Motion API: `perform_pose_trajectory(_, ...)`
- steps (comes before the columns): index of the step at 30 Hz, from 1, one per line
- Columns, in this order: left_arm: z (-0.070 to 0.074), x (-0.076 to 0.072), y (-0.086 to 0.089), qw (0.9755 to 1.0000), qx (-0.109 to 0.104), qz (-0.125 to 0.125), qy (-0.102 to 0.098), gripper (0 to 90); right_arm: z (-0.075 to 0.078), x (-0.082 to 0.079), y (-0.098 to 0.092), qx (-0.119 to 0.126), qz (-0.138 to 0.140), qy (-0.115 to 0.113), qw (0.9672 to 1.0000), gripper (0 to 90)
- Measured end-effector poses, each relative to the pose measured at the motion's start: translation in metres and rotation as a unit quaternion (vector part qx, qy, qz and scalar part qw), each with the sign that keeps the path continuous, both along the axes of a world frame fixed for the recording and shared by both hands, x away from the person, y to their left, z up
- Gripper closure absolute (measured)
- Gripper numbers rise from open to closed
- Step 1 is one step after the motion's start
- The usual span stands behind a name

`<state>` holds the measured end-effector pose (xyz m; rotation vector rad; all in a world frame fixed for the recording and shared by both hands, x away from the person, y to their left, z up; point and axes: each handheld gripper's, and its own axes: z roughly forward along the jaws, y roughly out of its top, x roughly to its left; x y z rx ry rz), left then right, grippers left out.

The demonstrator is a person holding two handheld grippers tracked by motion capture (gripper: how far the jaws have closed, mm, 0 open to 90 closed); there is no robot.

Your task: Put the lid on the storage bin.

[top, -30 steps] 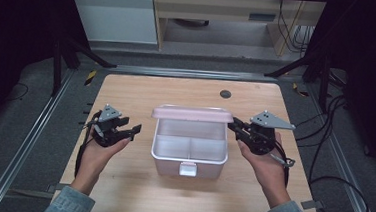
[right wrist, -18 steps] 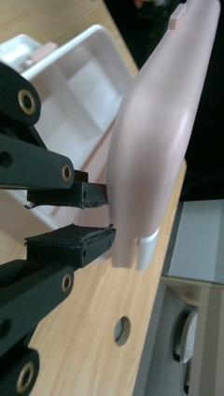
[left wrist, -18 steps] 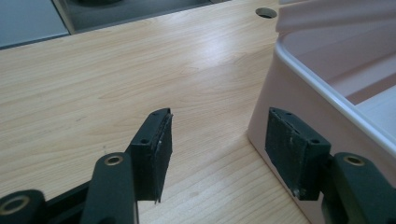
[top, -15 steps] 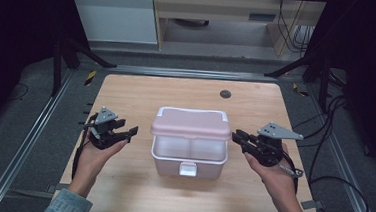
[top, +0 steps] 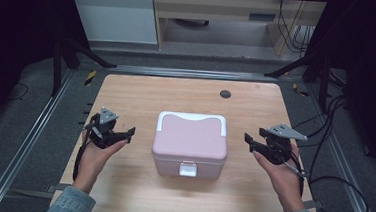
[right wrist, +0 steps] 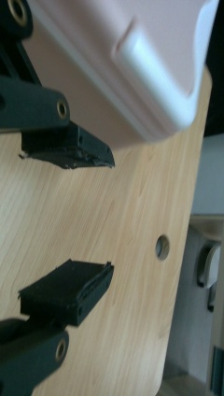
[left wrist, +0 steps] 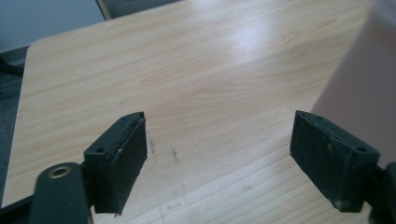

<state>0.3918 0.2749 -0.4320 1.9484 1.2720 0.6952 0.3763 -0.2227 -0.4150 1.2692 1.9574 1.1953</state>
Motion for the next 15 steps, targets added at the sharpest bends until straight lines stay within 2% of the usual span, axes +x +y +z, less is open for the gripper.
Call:
perform_pose_trajectory(7,-0.035,0.008,0.012,0.9991,0.009,0.020,0.038,10.8,-0.036,0.021,-0.014,-0.015,-0.043,0.031,0.9985,21.5)
perform_pose_trajectory(12,-0.057,0.010,0.015,0.9979,0.019,0.028,0.056,7.5,-0.061,0.033,-0.020,-0.022,-0.060,0.074,0.9952,15.1)
perform_pose_trajectory(15,-0.065,0.010,0.016,0.9975,0.024,0.026,0.061,6.3,-0.075,0.036,-0.021,-0.031,-0.069,0.094,0.9927,12.6)
